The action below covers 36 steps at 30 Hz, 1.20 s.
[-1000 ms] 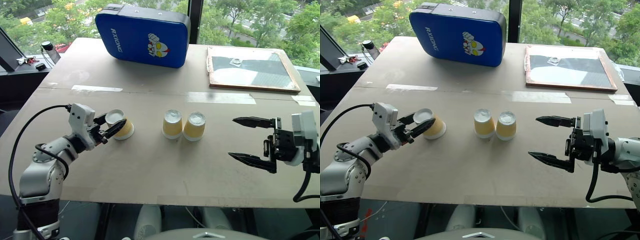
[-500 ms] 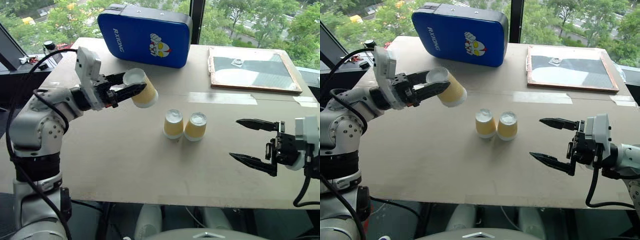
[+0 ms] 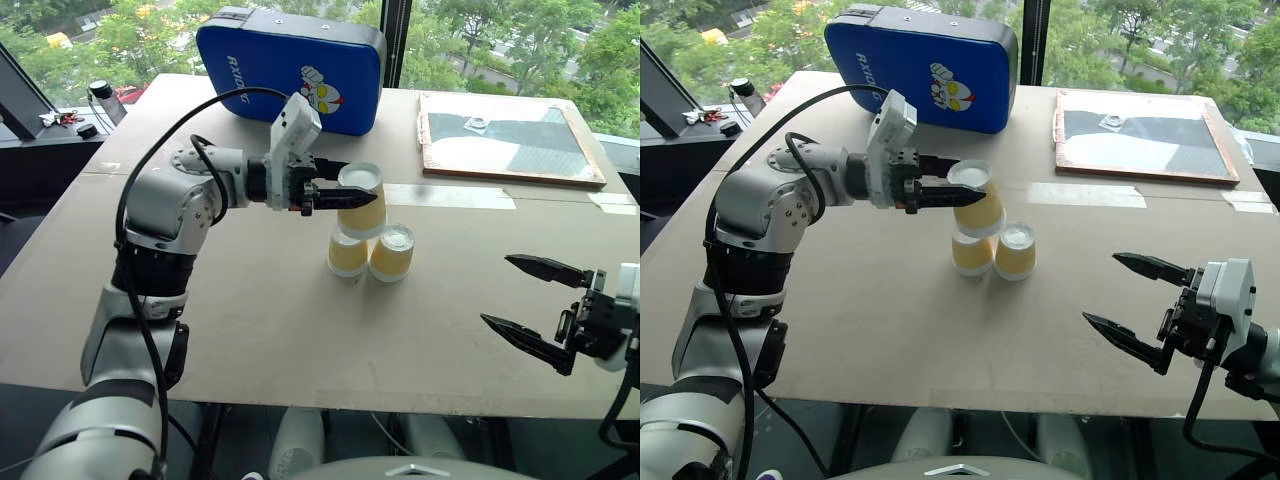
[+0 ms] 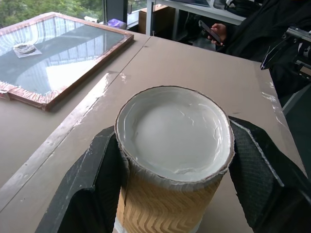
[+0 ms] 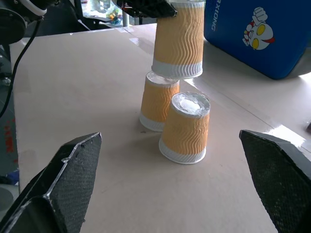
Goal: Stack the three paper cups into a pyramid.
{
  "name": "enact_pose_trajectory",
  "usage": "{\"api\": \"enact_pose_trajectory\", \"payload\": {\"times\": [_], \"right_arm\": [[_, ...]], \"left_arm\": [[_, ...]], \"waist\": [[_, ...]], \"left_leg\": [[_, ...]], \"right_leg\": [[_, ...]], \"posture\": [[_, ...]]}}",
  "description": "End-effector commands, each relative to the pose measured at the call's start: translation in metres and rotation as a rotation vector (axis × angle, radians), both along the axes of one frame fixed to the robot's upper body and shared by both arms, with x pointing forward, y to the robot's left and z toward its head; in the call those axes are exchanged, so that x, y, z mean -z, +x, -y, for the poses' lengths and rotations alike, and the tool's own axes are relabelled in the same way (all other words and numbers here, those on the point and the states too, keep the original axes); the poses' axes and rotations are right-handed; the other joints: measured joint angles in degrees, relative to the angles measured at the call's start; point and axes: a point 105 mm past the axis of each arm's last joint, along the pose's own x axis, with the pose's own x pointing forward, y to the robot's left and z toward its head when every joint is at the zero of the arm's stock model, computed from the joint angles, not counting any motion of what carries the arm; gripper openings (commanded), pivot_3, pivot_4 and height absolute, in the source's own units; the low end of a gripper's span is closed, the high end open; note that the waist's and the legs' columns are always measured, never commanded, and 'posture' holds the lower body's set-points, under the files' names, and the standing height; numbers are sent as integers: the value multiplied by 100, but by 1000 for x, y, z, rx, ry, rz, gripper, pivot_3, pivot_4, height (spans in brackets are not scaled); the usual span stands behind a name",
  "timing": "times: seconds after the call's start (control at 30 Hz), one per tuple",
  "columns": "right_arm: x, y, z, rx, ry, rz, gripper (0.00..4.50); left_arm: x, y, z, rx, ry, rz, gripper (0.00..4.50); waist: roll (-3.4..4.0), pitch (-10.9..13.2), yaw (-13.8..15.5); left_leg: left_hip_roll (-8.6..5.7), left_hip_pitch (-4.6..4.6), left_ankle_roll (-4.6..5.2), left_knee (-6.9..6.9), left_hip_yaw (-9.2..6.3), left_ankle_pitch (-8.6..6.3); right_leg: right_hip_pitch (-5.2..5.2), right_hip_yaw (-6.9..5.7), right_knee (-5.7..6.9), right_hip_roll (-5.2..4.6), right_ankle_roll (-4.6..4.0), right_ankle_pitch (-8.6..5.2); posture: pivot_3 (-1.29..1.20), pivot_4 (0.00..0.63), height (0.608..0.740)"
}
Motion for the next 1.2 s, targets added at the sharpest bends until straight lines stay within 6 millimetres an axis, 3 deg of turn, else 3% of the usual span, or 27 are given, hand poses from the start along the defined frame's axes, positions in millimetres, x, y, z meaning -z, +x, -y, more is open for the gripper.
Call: {"api": "enact_pose_trajectory", "payload": {"times": [0.03, 0.67, 0.7, 0.77, 0.97, 1.0, 1.2], "right_arm": [[-10, -4, -1, 11, -16, 66, 4500], [-11, -6, -4, 27, -8, 67, 4500], [-12, -6, -4, 27, -9, 66, 4500], [-12, -7, -4, 28, -9, 66, 4500], [-12, -7, -5, 28, -10, 62, 4500], [-12, -7, -5, 28, -10, 61, 4500], [-9, -1, -6, 49, -8, 71, 4500]], "left_arm": [[-13, 0, 6, 34, -3, 72, 2537], [2, -2, 22, 110, 27, 29, 2537], [2, -2, 23, 109, 27, 26, 3551], [2, -1, 22, 96, 37, 42, 4346], [-10, 1, 21, 63, -10, 80, 4436], [-12, 1, 19, 56, -11, 86, 4436], [-49, -2, -36, -135, -128, 106, 4436]], "waist": [[1, 0, -20], [4, 1, -8], [4, 1, -8], [4, 1, -8], [4, 1, -6], [4, 1, -8], [7, 3, -90]], "left_leg": [[0, 0, 0, 0, -1, 0], [0, 1, 3, 0, -5, -2], [0, 1, 3, 0, -5, -2], [0, 1, 3, 0, -4, -2], [0, 1, 4, 0, -5, -2], [0, 1, 4, 0, -5, -2], [2, 2, 3, -2, -9, -2]], "right_leg": [[0, 0, 0, 0, 0, 0], [-2, 3, 2, 3, 0, 0], [-2, 3, 2, 3, 0, 0], [-1, 4, 2, 3, 0, 0], [-1, 3, 2, 3, 0, 0], [-1, 3, 2, 3, 0, 0], [-6, 9, 5, 5, 0, 0]], "posture": [[0, 150, 740], [0, 150, 740], [0, 150, 740], [0, 150, 740], [0, 150, 740], [0, 150, 740], [0, 150, 740]]}}
